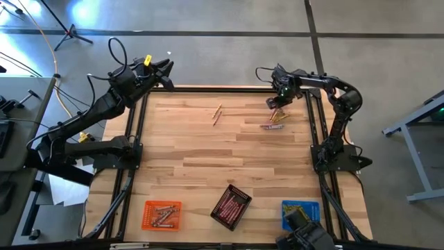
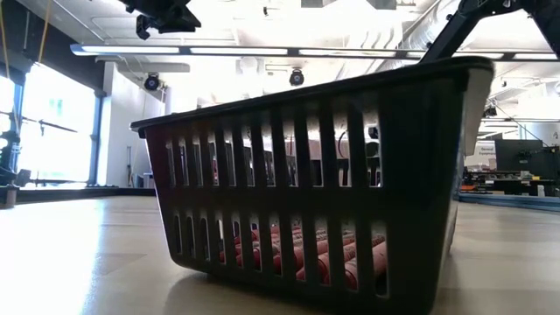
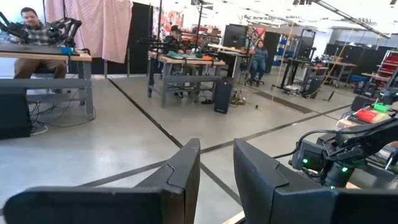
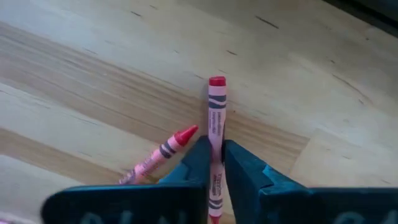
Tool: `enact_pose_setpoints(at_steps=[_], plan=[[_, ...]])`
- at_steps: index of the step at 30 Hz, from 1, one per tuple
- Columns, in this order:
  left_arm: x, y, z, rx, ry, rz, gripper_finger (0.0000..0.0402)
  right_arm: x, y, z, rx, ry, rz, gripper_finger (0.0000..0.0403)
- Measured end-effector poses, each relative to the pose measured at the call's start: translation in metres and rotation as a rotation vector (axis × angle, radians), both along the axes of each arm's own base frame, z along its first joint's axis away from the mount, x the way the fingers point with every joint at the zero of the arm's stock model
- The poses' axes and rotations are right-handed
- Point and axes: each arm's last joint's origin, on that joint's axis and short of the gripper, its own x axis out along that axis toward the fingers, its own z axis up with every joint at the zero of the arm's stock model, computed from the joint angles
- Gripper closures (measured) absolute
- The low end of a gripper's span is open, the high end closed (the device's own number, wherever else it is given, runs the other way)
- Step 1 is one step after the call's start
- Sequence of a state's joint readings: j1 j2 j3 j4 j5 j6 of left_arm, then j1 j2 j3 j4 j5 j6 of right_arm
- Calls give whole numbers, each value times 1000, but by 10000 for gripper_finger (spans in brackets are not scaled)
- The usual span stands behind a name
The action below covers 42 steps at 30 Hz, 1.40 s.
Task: Sort crayons
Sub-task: Put the red crayon into the black bin
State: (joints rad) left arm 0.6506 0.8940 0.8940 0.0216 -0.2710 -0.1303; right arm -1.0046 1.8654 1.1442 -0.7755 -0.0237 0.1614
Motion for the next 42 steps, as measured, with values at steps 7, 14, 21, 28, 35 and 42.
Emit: enact_pose_setpoints(at_steps=[7,14,21,28,35,42], plan=[[0,-1,0,1,-2,-12,316,8,-15,24,-55,-11,-7,386],[-1,-2,2,-10,-27,-22,316,22,-17,80,33,-35,4,396],[-4,-7,5,3,-41,-80,316,85,44,128,184,-135,270,393],[-8,-12,9,37,-36,-165,316,147,148,152,208,-104,503,392],[-7,-17,10,56,-22,-310,316,172,251,140,241,-54,616,391],[-6,-19,10,-20,-93,-379,316,182,312,125,304,-136,649,391]])
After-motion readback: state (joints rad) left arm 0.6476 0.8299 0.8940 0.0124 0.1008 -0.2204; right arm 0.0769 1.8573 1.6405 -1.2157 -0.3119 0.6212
